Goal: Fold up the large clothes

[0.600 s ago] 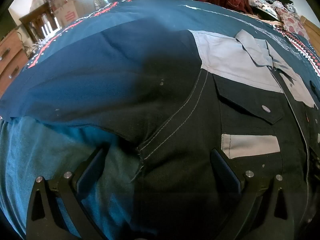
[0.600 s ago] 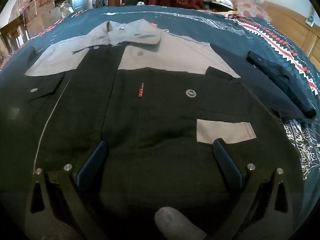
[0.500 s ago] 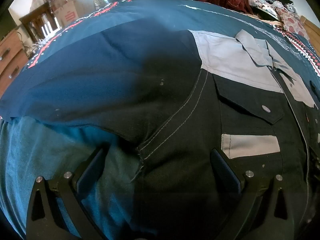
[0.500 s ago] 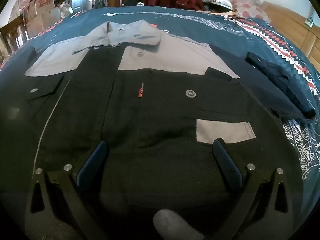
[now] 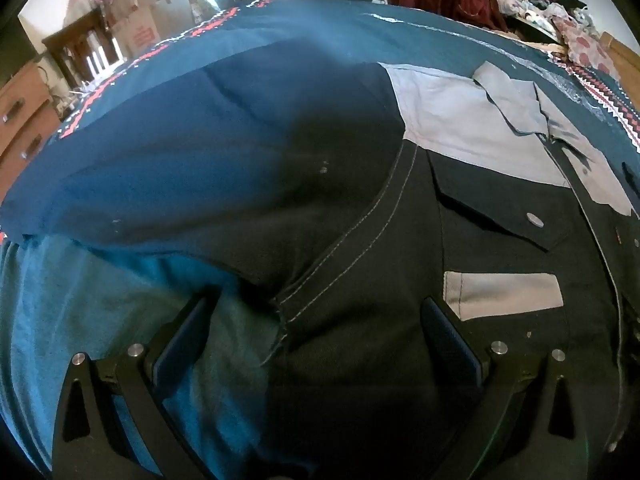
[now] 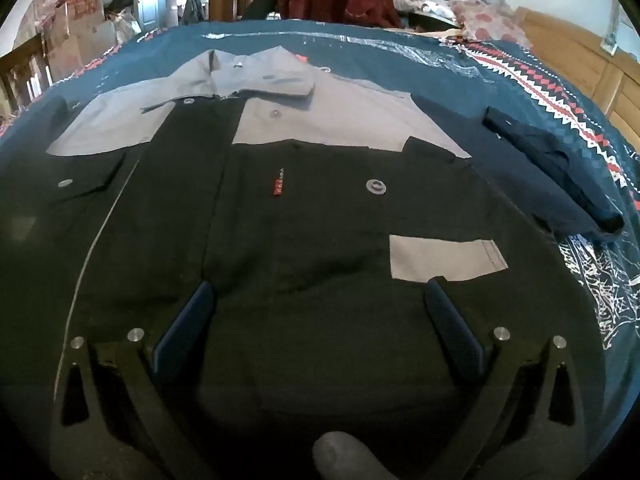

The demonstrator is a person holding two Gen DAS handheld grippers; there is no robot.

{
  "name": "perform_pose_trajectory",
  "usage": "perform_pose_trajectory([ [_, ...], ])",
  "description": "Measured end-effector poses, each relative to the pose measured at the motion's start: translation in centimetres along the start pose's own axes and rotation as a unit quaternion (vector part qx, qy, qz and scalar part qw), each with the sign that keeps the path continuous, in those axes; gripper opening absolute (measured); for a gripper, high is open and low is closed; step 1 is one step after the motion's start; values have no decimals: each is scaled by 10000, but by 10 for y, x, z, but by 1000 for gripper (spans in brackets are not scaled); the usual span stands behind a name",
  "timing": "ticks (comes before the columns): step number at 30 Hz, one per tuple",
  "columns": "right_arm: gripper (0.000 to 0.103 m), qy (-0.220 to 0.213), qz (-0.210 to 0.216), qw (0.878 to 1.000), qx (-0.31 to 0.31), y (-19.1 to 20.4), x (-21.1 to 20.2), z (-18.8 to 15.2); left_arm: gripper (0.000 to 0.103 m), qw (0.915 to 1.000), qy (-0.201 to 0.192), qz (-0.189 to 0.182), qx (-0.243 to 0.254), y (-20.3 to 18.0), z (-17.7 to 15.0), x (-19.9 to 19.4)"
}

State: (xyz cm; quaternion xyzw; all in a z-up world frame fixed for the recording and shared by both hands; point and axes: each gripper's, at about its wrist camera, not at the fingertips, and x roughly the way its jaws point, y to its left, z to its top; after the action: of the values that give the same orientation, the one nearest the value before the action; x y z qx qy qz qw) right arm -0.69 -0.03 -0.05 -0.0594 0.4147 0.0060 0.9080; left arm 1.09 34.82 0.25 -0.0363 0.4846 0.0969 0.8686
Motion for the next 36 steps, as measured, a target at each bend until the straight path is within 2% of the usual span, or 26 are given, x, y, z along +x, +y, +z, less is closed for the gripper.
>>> perform_pose_trajectory([
  [5,103,48,-55,10000,-29,2,1,2,103,10000,16,-5,8,0,0,-2],
  [8,103,324,-31,9994,-103,2,0,10,103,9999,110,-31,15,1,3,-2],
  [11,103,670,70,9975,-224,-2,-5,16,103,9991,310,-288,32,6,9,-4],
  [15,103,490,110,9987,-81,-18,-41,17,103,9964,309,-791,29,19,7,-23],
  [18,103,359,116,9993,68,-31,-71,2,103,9968,159,-759,-181,41,-1,-49],
  [20,103,393,-26,9992,46,-39,-80,-17,103,9963,88,-742,-436,61,-6,-64],
  [24,103,856,-222,9961,4,-56,-73,-52,103,9884,-92,-1084,-1056,108,-15,-106],
  [26,103,972,-306,9948,-17,-62,-73,-60,103,9729,-318,-1769,-1452,131,-11,-141],
  [27,103,953,-307,9950,-29,-63,-77,-60,103,9679,-465,-1981,-1475,134,-6,-158],
  [30,103,710,-241,9972,22,-65,-98,-51,103,9563,-1312,-2366,-1105,124,13,-232],
  [32,103,394,-184,9991,28,-63,-119,-39,103,9346,-1942,-2839,-903,116,19,-282],
  [33,103,249,-162,9996,17,-61,-129,-33,103,9181,-2312,-3100,-869,115,20,-302],
  [34,103,85,-147,9999,-14,-59,-140,-27,103,8964,-2725,-3383,-881,115,19,-323],
  [35,103,-149,-154,9997,-86,-55,-154,-20,103,8856,-2790,-3627,-796,111,19,-333],
  [36,103,-325,-168,9992,-150,-52,-165,-16,103,8822,-2761,-3746,-724,111,21,-341],
])
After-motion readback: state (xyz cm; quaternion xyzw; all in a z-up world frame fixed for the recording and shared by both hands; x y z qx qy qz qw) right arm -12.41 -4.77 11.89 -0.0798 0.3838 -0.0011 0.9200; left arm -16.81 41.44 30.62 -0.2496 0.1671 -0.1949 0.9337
